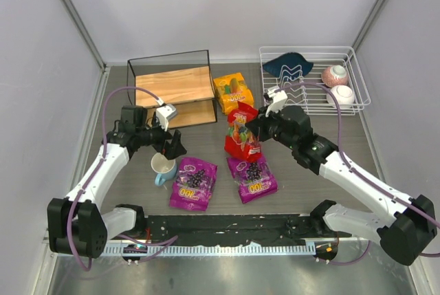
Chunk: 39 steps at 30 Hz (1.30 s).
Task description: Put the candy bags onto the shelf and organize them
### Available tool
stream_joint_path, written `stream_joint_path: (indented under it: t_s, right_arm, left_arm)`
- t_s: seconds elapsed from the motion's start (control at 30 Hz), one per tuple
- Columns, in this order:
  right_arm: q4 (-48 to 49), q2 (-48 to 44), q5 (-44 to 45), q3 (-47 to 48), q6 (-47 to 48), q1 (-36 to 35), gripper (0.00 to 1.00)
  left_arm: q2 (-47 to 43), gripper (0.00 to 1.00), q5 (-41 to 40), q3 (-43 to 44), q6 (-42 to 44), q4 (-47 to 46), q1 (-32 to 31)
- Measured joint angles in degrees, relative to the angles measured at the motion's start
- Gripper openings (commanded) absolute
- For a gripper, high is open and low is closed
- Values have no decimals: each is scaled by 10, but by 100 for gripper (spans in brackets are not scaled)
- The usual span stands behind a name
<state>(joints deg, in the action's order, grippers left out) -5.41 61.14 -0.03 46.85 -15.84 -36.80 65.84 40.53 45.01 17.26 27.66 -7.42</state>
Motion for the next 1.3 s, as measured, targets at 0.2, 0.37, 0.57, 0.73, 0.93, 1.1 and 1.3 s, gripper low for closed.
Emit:
stream_joint_path:
  t_s: [0.2,0.37,0.57,0.73,0.93,1.1,1.3]
  right_arm:
    - [22,-16,-82,1,24,11,1]
    - [7,-3,-123,29,36,17,1]
    - [-54,59,-158,157,63,18,1]
    - [-70,88,-185,228,77,18,1]
    - [-92,131,-223,291,84,18,1]
    - [-119,200,-240,372,96,10,1]
    - [-143,297,-246,490,110,-10,1]
  left_arm:
    - [0,100,0,0,0,0,0]
    - [0,100,-11,0,2,0,0]
    - [-17,100,-35,0,7,10,0]
    - [-64,100,-60,14,4,23,1]
    - [-60,100,-65,65,-26,19,27]
    - [-41,100,-7,122,-79,3,122]
    - [-9,100,50,160,-133,-29,218]
